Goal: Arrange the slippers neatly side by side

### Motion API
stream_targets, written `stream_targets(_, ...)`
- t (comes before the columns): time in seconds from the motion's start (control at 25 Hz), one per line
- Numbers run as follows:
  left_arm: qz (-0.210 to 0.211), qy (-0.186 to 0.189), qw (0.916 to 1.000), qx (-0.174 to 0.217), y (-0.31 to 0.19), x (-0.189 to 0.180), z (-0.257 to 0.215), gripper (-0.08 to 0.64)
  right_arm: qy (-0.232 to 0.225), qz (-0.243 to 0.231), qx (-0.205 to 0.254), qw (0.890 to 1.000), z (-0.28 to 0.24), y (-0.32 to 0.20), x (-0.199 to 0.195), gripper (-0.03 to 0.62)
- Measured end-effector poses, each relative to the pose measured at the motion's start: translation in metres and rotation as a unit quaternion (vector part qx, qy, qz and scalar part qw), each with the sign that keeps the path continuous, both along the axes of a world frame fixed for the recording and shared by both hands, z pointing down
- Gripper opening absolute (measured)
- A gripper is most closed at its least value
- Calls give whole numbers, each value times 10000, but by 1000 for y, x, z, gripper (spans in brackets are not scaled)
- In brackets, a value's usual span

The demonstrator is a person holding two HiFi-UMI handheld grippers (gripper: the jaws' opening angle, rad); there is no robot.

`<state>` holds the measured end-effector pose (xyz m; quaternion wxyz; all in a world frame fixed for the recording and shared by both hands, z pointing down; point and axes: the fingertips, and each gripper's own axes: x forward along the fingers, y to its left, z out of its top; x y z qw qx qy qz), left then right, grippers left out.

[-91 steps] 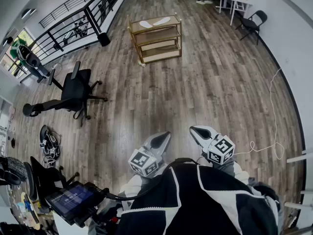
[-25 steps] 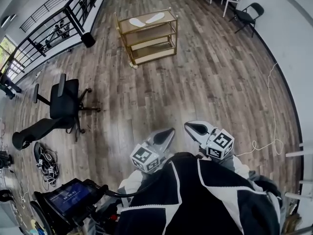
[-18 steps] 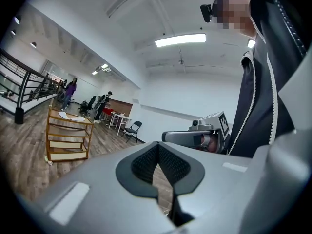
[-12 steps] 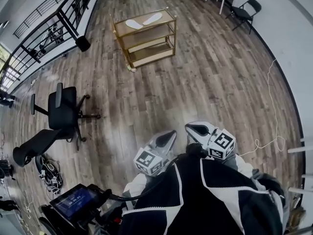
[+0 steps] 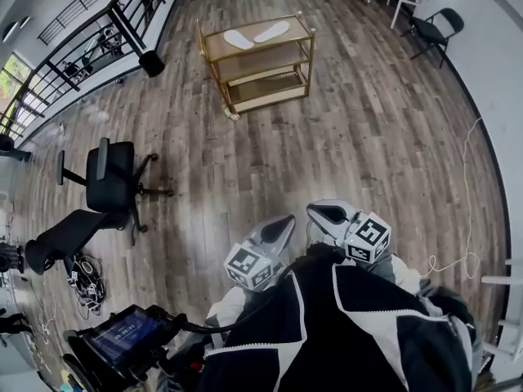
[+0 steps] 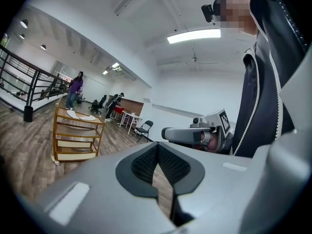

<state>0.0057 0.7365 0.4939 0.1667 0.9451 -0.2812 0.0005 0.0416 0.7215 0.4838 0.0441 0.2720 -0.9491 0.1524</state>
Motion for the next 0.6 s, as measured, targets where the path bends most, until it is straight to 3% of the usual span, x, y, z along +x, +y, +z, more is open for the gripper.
stream_targets(0.24, -160, -134, 9998, 40, -77, 38, -13, 15, -195, -98, 89, 9997, -10, -83, 43, 5)
stream_targets(0.6, -236, -297, 9989, 262, -161, 90, -21, 15, -319, -72, 205, 9993, -13, -163, 100, 5)
